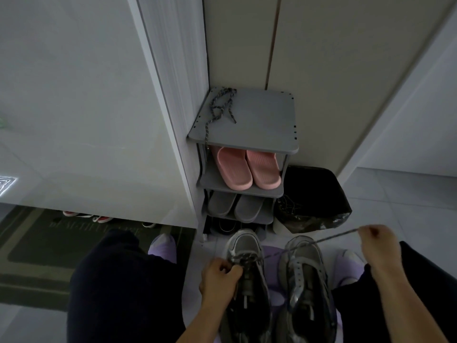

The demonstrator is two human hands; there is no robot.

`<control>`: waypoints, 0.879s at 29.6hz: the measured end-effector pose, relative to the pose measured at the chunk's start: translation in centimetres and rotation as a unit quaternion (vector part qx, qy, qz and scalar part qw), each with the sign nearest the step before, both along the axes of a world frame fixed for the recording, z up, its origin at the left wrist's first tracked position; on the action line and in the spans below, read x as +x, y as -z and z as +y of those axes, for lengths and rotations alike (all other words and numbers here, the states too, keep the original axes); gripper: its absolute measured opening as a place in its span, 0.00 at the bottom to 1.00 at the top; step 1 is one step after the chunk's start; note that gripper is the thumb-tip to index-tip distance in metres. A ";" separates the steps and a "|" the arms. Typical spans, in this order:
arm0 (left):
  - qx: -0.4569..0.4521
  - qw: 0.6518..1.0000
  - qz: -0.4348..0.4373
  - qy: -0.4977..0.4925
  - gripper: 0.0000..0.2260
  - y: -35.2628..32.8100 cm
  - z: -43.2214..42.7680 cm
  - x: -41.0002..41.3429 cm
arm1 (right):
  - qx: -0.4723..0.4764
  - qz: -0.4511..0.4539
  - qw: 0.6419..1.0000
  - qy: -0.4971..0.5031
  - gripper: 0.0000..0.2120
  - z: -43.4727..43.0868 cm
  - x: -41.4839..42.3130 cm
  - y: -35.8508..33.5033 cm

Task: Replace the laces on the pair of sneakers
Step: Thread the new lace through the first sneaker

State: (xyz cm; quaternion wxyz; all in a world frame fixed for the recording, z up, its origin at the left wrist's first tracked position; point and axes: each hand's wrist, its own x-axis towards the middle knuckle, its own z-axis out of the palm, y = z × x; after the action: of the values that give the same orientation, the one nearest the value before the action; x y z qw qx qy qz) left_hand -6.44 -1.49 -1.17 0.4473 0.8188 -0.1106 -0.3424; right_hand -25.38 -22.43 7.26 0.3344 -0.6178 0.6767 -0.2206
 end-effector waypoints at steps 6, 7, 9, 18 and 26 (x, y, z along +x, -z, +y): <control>-0.006 0.998 -0.010 0.065 0.11 -0.7 -0.2 0.1 | -0.046 0.284 0.928 -0.239 0.19 4.5 3.2 2.3; -0.001 0.997 -0.016 0.080 0.12 -0.6 -0.2 0.3 | -0.088 0.231 0.924 -0.292 0.19 5.9 4.6 2.3; 0.004 0.994 -0.035 0.103 0.14 -0.7 -0.3 0.6 | -0.073 0.170 0.891 -0.415 0.18 8.0 7.4 2.6; -0.042 0.996 -0.017 0.076 0.17 -1.4 0.0 1.1 | 0.027 0.147 0.927 -0.343 0.09 3.9 4.0 0.3; -0.066 0.981 0.101 0.152 0.12 -3.2 0.2 2.9 | 0.035 0.289 0.860 -0.420 0.16 5.6 3.4 0.8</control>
State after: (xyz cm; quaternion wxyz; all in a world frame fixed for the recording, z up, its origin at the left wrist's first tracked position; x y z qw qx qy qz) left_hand -3.55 -1.29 2.04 0.4521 0.7222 -0.2101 -0.4794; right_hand -22.02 -16.87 6.46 0.2060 -0.8669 0.4271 0.1535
